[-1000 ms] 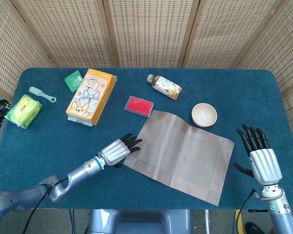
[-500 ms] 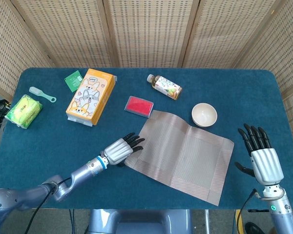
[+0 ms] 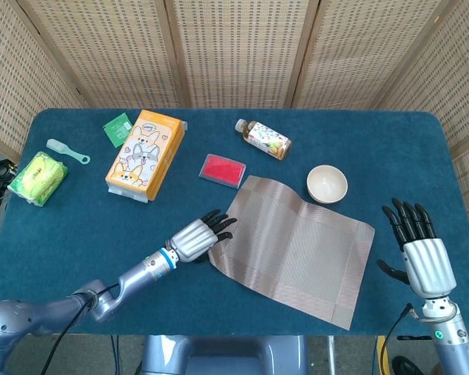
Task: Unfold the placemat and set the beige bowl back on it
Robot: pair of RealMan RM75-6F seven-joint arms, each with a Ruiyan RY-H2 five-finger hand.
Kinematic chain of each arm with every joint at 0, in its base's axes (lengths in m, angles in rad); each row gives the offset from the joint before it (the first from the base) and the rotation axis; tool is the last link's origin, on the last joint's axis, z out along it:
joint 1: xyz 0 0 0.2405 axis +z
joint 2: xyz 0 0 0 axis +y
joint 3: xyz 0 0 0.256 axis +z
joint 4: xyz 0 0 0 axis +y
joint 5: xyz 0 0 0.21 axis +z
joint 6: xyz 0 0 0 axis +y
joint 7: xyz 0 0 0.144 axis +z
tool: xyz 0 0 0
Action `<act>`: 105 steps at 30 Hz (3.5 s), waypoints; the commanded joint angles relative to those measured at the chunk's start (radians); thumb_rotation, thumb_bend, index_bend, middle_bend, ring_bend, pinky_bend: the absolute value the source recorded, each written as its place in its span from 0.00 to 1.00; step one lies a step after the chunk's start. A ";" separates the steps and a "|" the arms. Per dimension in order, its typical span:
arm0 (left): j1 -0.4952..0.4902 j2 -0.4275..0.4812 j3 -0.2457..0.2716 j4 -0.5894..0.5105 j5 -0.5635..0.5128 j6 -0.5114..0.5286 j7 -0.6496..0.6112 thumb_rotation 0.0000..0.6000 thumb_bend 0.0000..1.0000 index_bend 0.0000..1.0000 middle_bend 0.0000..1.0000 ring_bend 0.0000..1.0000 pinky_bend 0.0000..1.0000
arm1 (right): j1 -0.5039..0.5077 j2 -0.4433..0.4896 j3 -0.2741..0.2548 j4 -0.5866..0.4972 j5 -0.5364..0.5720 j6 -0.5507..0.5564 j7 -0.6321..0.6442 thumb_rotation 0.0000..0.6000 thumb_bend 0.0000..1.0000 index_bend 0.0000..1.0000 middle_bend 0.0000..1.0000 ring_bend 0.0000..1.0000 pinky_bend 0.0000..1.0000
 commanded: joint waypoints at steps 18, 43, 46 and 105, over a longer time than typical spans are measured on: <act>0.010 -0.038 0.009 0.033 0.006 0.067 -0.009 1.00 0.46 0.71 0.00 0.00 0.00 | -0.010 0.011 0.000 -0.010 -0.029 0.014 0.013 1.00 0.00 0.06 0.00 0.00 0.00; 0.165 0.191 0.076 -0.445 -0.142 0.099 0.400 1.00 0.47 0.77 0.00 0.00 0.00 | -0.020 0.017 0.001 -0.019 -0.049 0.024 0.013 1.00 0.00 0.06 0.00 0.00 0.00; 0.177 0.219 0.081 -0.509 -0.176 0.091 0.468 1.00 0.48 0.77 0.00 0.00 0.00 | -0.022 0.018 0.002 -0.020 -0.051 0.027 0.014 1.00 0.00 0.06 0.00 0.00 0.00; 0.256 0.450 0.238 -0.949 -0.410 0.053 0.766 1.00 0.00 0.00 0.00 0.00 0.00 | -0.035 0.015 0.001 -0.026 -0.080 0.041 -0.006 1.00 0.00 0.08 0.00 0.00 0.00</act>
